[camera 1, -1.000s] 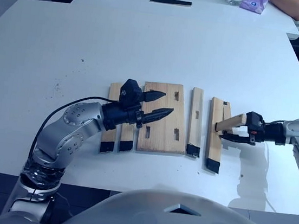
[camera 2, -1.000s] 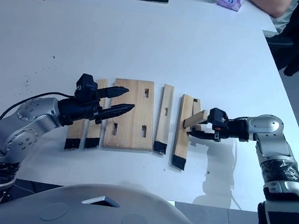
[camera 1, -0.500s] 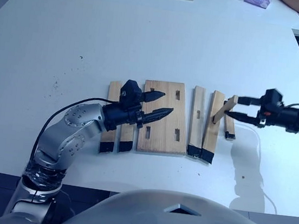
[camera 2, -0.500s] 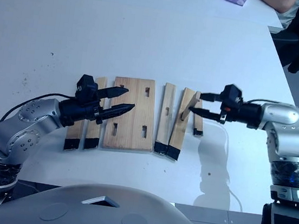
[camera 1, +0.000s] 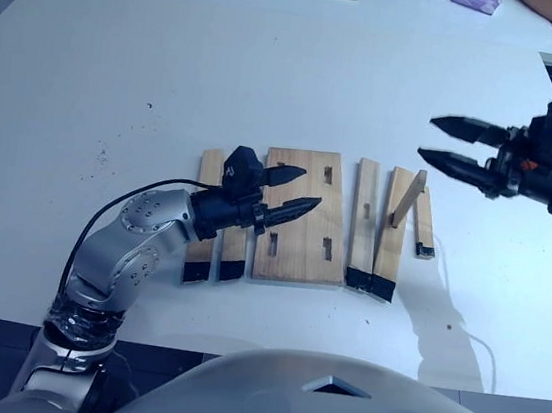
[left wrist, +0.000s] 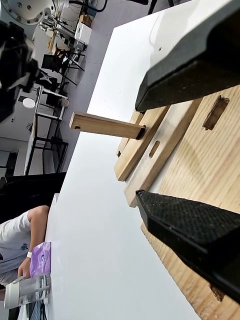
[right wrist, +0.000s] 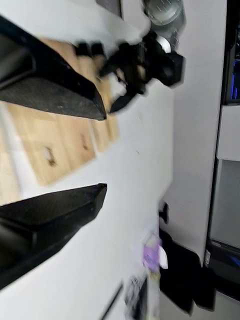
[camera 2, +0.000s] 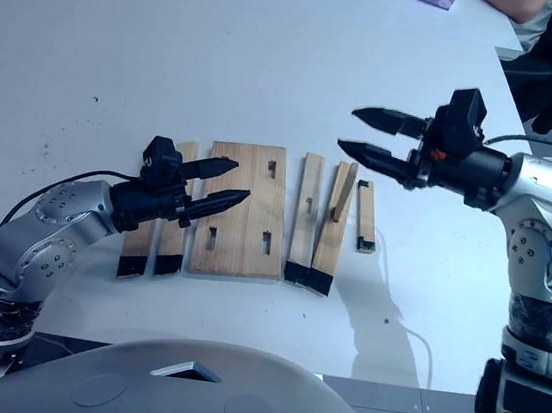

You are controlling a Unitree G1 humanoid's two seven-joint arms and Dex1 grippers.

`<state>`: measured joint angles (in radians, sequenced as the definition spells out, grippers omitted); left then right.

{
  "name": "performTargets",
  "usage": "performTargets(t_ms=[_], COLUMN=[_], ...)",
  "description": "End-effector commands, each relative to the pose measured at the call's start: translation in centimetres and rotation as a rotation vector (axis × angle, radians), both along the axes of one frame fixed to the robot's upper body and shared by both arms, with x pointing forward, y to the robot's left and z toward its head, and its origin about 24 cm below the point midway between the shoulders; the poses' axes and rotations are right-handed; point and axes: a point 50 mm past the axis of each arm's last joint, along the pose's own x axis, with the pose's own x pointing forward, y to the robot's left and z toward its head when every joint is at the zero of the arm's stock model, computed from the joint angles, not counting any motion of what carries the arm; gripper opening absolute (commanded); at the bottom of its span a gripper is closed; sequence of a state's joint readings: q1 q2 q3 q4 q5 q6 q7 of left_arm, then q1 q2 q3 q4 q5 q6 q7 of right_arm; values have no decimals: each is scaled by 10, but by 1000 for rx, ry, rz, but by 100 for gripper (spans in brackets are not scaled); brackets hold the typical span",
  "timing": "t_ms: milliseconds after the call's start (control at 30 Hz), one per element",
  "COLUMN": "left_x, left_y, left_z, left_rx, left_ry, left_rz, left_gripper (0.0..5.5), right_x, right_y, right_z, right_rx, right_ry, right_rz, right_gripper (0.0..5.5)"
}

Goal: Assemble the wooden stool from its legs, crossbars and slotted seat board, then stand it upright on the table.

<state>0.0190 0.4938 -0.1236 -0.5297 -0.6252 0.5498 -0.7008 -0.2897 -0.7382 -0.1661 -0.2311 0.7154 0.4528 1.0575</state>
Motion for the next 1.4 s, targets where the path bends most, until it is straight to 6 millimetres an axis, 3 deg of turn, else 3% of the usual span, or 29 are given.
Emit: performTargets(t_ms=[33,200,300,400,567,667,767,933,1000,1067,1233,1333,1400], left_x=[4,6,6,5,4,5,5,4,4,4,2,1,1], left_y=[-3,-5,-6,-5,-4,-5,-5,-4,-5,-5,-4,-6,-7], left_z=[-2,-4,-4,-6,-7,-7,-6,-7,-7,-6,-8,-9,-9], left_rx=[9,11,11,15,19,20,22,31,31,31,28,18,16], left_ry=[-6,-9,-11,-6,-3,-4,-4,6,8,10,14,12,11], left_rz=[4,6,4,7,11,12,3,-13,-21,-27,-7,5,13], left_gripper=[293,293,293,293,293,293,293,293,293,293,293,293,293], right_x=[24,48,46,39,34,36,31,-6,-11,-3,15,10,-3], right_y=[17,36,44,48,43,37,31,23,17,17,24,28,32], right_z=[18,12,20,39,61,61,26,-91,-113,-104,-35,12,34], right_rx=[53,-28,-23,46,106,116,33,-251,-294,-215,20,169,254], right_ry=[-55,-12,-7,-15,-49,-50,43,349,379,345,193,124,128], right_rz=[-77,-126,-77,-26,-19,-47,-75,-29,-49,-87,-59,30,149], right_gripper=[233,233,233,233,233,233,233,233,233,233,233,233,233])
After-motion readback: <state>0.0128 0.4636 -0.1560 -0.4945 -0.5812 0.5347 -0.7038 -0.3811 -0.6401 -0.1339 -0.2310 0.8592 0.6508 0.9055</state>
